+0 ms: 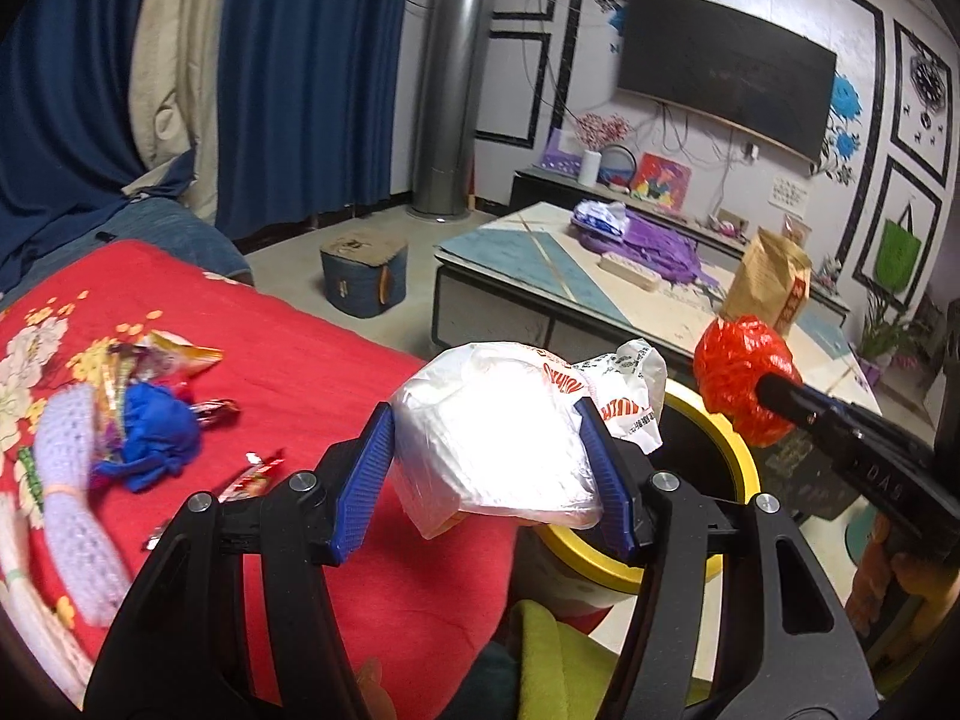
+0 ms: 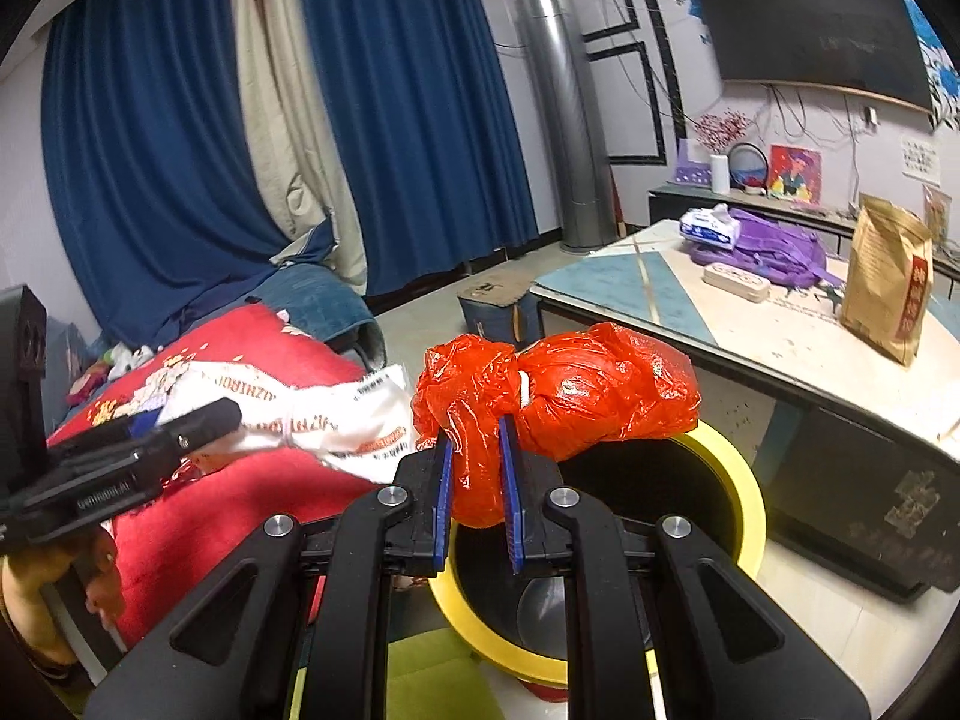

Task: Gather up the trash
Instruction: 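Carry both bags over the yellow-rimmed bin and open both grippers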

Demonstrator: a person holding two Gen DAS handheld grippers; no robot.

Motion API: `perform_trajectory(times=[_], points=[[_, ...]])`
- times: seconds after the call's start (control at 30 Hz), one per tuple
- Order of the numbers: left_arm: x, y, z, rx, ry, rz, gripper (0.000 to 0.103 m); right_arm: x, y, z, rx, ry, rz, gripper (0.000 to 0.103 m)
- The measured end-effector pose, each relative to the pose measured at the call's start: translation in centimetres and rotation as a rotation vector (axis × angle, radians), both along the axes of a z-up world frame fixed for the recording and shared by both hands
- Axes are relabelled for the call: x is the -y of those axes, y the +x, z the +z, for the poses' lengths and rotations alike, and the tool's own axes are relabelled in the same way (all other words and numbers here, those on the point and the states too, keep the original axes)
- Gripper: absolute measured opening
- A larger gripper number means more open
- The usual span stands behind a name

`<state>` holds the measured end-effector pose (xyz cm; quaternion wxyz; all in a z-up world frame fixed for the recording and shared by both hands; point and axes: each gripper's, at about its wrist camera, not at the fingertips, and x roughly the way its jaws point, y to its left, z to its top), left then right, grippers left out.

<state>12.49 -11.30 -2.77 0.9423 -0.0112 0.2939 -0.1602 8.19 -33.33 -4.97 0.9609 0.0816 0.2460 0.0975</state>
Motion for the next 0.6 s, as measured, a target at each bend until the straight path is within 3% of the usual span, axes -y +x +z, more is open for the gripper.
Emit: perform_trajectory(times=[0.6], points=[[6.1,1.7,-4.1,-0.096,0.105,-0.129,0.053,2.7,2.2,-2.3,-0.144,0.113,-0.02,0.016]])
